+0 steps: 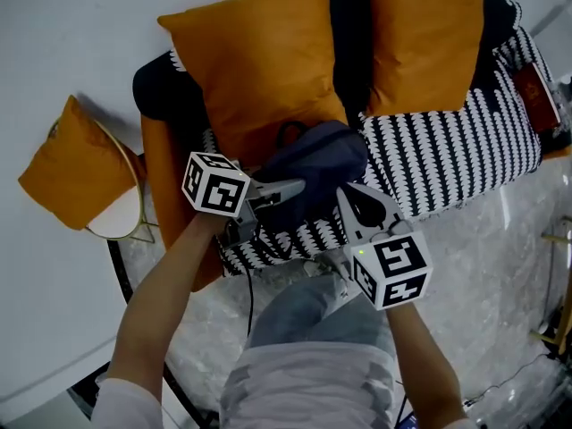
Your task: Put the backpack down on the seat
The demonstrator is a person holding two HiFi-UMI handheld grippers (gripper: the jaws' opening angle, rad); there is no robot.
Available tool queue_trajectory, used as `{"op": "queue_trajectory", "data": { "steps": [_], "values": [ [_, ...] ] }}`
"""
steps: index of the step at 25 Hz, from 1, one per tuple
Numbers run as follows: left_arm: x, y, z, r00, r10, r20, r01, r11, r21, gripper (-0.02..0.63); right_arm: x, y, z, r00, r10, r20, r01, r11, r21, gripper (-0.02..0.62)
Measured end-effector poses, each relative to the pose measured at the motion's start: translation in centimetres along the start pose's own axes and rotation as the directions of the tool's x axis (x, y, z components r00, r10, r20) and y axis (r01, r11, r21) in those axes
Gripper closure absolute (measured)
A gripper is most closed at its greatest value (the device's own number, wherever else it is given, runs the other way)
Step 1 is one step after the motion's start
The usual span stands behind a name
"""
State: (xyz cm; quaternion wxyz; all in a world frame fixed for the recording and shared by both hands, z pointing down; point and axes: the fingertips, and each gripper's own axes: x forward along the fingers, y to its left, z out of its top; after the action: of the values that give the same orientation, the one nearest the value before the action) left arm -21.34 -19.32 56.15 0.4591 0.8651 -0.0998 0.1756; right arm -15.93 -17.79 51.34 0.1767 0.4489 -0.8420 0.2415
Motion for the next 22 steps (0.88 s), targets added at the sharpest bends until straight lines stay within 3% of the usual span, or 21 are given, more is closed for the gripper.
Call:
{"op": "queue_trajectory", "data": {
  "steps": [12,22],
  "values": [
    [-0.2,3.0,1.1,0.996,0.09,-0.006,-0.089,0.991,0.1,0.598,2.6,0.1,-0.4,1.0,-0.007,-0.009,0.007,1.0,0.006,0.594],
    [-1.6,6.6,2.6,0.991,0.133,0.012,-0.134,0.985,0.105,0.598,4.4,1.0,0.0,1.0,0.015,-0.021,-0.016,1.0,-0.008,0.594]
  ]
}}
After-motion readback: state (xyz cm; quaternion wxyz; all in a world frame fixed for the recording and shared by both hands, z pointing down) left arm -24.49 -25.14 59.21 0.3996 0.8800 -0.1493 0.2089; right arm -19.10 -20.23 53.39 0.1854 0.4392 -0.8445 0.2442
